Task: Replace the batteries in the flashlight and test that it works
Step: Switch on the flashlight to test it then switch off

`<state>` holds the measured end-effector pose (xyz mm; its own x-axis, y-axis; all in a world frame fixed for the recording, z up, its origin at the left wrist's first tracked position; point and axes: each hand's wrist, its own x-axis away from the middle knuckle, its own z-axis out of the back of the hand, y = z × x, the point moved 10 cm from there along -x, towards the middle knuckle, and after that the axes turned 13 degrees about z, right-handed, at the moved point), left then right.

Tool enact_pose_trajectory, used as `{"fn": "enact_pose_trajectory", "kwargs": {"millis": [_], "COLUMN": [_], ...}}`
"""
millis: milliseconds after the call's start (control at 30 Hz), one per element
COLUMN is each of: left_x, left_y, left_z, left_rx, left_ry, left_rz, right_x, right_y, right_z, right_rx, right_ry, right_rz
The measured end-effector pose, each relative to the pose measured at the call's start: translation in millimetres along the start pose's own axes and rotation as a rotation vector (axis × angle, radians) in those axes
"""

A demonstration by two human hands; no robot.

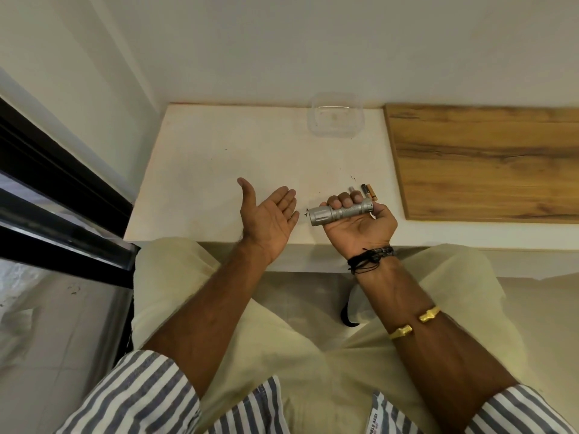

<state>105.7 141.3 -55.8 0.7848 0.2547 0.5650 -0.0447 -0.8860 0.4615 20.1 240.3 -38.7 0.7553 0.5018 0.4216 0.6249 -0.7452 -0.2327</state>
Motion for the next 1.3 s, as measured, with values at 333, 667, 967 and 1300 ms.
{"fn": "enact_pose_trajectory", "kwargs": {"millis": [333, 667, 967, 1300], "left_x": [1.7, 0.5, 1.7, 0.6], "left_y": [1.8, 0.8, -1.2, 2.1], "left_z": [-4.7, -1.7, -6.5, -1.7], "left_rx": [0.002, -0.03, -0.029, 0.044], "left_ry": [-0.05, -0.017, -0.037, -0.016], "left_rz": [-0.001, -0.002, 0.011, 0.007], "right_x": [-0.2, -0.7, 0.8, -4.2], "right_y": [-2.5, -3.9, -5.2, -13.3], "right_z": [-3.6, -8.8, -12.0, -10.5], "right_rx": [0.005, -0.048, -0.037, 0.654], "right_ry": [-0.06, -0.124, -0.142, -0.183], "right_rz": [-0.003, -0.006, -0.006, 0.087]}}
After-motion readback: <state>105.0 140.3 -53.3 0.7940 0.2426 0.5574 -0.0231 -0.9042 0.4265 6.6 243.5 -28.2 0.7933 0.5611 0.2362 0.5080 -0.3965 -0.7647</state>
